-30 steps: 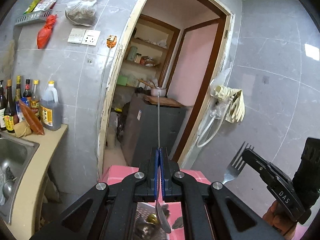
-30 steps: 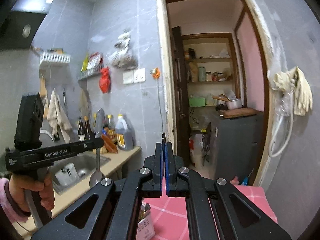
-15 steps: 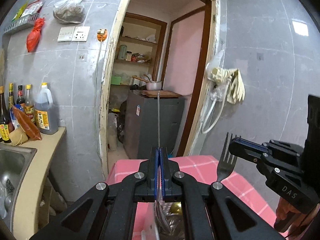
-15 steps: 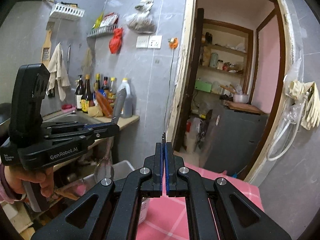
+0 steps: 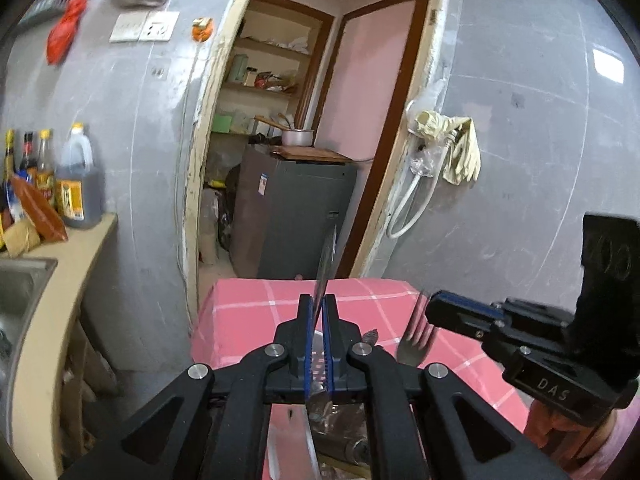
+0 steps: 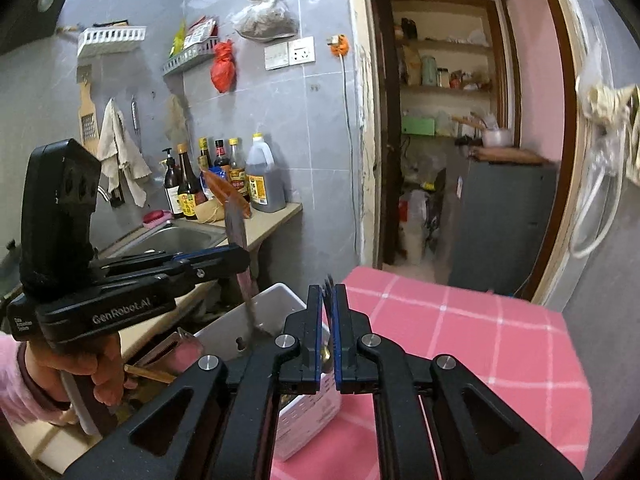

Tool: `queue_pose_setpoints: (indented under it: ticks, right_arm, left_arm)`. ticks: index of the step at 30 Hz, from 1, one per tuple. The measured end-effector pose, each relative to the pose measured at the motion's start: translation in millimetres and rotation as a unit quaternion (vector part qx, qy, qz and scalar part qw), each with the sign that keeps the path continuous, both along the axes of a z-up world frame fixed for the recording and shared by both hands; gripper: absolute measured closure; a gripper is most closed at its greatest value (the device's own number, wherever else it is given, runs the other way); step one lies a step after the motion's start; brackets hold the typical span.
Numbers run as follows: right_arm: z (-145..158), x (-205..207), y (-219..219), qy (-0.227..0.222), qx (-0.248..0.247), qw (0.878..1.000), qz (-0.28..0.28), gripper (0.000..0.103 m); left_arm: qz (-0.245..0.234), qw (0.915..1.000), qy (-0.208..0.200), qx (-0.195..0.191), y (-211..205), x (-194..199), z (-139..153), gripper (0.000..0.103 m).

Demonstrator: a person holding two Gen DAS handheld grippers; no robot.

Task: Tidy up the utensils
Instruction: 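Lower the spoon and fork into the white caddy with both tools, then open both tools and pull them back from the caddy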

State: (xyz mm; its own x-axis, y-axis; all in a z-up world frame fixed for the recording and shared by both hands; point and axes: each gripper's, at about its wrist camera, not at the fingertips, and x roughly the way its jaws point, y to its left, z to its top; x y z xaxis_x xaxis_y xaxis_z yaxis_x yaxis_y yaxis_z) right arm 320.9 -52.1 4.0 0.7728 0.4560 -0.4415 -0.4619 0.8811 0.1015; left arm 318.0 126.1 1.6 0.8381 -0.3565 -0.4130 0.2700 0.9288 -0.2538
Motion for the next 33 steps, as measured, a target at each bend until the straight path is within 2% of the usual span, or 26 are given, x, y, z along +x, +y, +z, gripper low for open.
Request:
queue_pose_setpoints:
  ticks: [2,4,6,9,10,11,15,22,25,28,33]
  right_arm:
    - [-2.2,1.6,-0.9,0.004,0.008,1.0,0.0,0.098]
    - [-3.2,3.3,-1.6,0.007,0.013,1.0,-0.003,0.098]
    - [-3.1,2.5,-3.4,0.007,0.019,1.0,-0.008,0.098]
    - [-3.6,-2.6,-10.5,0.004,0.028,0.999,-0.026,0.084]
    - [-2.7,-4.0,-12.6,0.002,0.031,0.999,-0.031,0.077]
    - [-2.7,-7.1,-16.1,-0.001,0.035,0.999,-0.039,0.074]
    - [-0.8,-16.9,-30.3,-0.006,0.041,0.997,-0.072,0.07]
    - [1.6,-36.1,-60.9,-0.013,0.057,0.99,-0.129,0.045]
    - [2.7,-49.1,-77.4,-0.016,0.064,0.986,-0.152,0.037]
    - [4.0,-64.8,-92.7,-0.021,0.067,0.983,-0.168,0.026]
    - [2.4,-94.9,-116.7,-0.026,0.063,0.98,-0.188,0.014]
  left_arm:
    - [0.0,0.9999,0.006,-0.014,3.2,-1.6,0.5,0.093]
    - [0.003,0.9997,0.007,-0.022,5.7,-3.1,1.4,0.079]
    - [0.008,0.9995,0.004,-0.031,8.2,-6.3,2.2,0.07]
    - [0.015,0.9992,0.003,-0.036,9.2,-9.4,3.0,0.063]
    - [0.019,0.9993,0.003,-0.033,8.3,-11.4,3.4,0.061]
    - [0.021,0.9993,0.002,-0.029,7.2,-13.1,3.8,0.06]
    - [0.03,0.9994,-0.004,-0.016,1.8,-21.1,5.5,0.044]
    - [0.049,0.9986,-0.021,0.003,-8.0,-43.8,9.7,0.017]
    - [0.062,0.9976,-0.028,0.009,-13.8,-56.8,13.1,0.008]
    - [0.078,0.9961,-0.039,0.012,-21.7,-73.3,15.9,0.001]
    - [0.088,0.9946,-0.051,0.021,-39.1,-101.5,15.9,0.0]
